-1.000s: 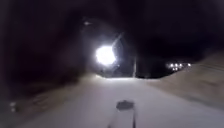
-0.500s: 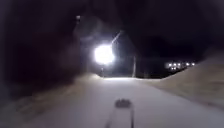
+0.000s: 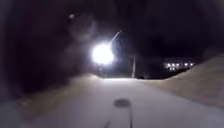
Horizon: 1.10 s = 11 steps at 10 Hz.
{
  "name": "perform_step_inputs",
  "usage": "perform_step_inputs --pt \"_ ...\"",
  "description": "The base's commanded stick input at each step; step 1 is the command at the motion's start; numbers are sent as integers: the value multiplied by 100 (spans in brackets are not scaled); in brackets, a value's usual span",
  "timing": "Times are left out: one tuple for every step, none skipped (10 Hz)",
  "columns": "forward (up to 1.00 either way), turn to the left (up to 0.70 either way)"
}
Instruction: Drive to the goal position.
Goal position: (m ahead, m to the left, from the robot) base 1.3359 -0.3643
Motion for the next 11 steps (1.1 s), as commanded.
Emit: perform_step_inputs --pt "100 0" --pt "100 0" --pt "100 0" --pt "100 0" --pt "100 0" --pt "100 4" --pt "100 8" --pt "100 13" --pt "100 17" --pt "100 21" --pt "100 26"
